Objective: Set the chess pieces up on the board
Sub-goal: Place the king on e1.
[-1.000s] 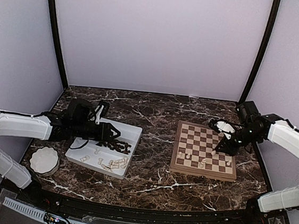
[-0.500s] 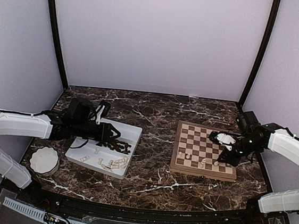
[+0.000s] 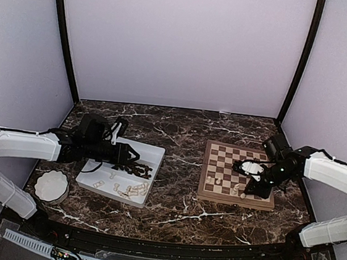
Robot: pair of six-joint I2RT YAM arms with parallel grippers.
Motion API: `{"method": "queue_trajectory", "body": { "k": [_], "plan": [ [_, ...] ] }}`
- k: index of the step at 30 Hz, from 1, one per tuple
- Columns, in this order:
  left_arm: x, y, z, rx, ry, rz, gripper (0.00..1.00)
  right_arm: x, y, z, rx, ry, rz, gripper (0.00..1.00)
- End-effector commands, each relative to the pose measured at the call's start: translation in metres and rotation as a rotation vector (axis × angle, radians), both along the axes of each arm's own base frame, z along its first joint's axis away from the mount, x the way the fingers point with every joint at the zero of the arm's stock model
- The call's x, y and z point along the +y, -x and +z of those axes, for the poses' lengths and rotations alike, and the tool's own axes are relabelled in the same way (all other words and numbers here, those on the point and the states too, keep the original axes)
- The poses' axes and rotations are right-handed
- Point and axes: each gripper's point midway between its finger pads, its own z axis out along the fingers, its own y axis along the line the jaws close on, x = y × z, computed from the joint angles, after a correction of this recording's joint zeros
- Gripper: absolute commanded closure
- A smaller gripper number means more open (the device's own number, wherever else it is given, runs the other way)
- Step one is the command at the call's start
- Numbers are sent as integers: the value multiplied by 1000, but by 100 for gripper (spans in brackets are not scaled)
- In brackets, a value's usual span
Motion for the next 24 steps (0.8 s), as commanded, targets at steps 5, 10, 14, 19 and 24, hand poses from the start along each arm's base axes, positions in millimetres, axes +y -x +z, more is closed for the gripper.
{"method": "queue_trajectory", "body": {
  "k": [5,10,14,19,24],
  "plan": [
    [3,-1,4,-9,1,2,53,1,-10,-3,-39,17,-27,95],
    [1,-1,3,-8,6,-2,53,1,-16,-4,-52,24,-42,93],
    [0,0,2,-4,8,-7,53,2,-17,-7,-42,28,-40,92],
    [1,1,0,1,8,-6,53,1,-17,-9,-38,38,-36,86],
    [1,2,-1,3,6,-8,53,2,-15,-5,-39,29,-27,73]
  ]
}}
